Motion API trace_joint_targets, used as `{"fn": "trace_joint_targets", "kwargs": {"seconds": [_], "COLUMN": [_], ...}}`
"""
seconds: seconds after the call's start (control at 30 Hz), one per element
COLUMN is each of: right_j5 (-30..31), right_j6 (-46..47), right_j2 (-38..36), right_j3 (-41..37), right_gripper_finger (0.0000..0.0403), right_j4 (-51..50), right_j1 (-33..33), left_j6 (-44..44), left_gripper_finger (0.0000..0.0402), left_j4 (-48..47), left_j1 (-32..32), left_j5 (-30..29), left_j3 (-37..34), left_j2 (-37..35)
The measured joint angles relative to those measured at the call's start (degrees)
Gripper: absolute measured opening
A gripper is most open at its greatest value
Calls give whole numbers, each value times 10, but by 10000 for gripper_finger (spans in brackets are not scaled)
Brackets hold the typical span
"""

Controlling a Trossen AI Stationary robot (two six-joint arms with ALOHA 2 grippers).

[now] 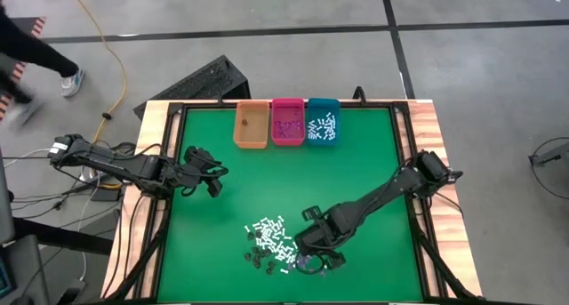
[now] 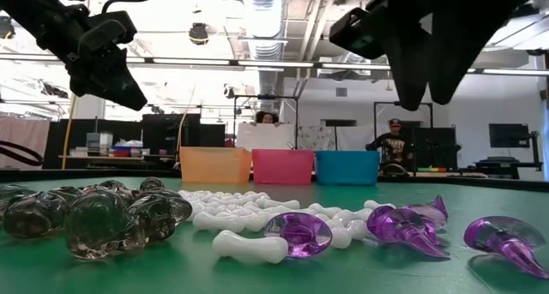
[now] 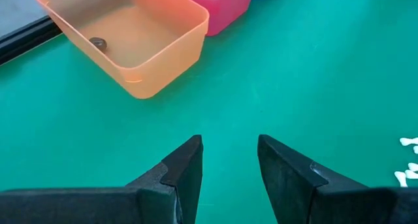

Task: Sort Halloween decoration
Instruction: Put the violet witch hat toy into the red bin

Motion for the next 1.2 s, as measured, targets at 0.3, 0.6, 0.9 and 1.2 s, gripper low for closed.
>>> {"fn": "trace_joint_targets", "kwargs": {"seconds": [0.3,0.6,0.9,1.2], "right_j5": [4,1,11,13], "right_j6": [11,24,44,71], "right_j2": [0,0,0,-1], "right_j3": [-71,-124,-170,-176], "right_gripper_finger": [156,154,140,16], "right_j4": [54,97,161,161], "right_j1": [-5,-7,-9,-8], "left_j6": [-1,-17,-21,-21], "left_gripper_finger": [138,138,138,138], "left_j4": [0,0,0,0], "left_j1": [0,0,0,0], "left_j5": [-3,-15,-15,-20], "left_j3": [0,0,0,0], "left_j2": [0,0,0,0]}}
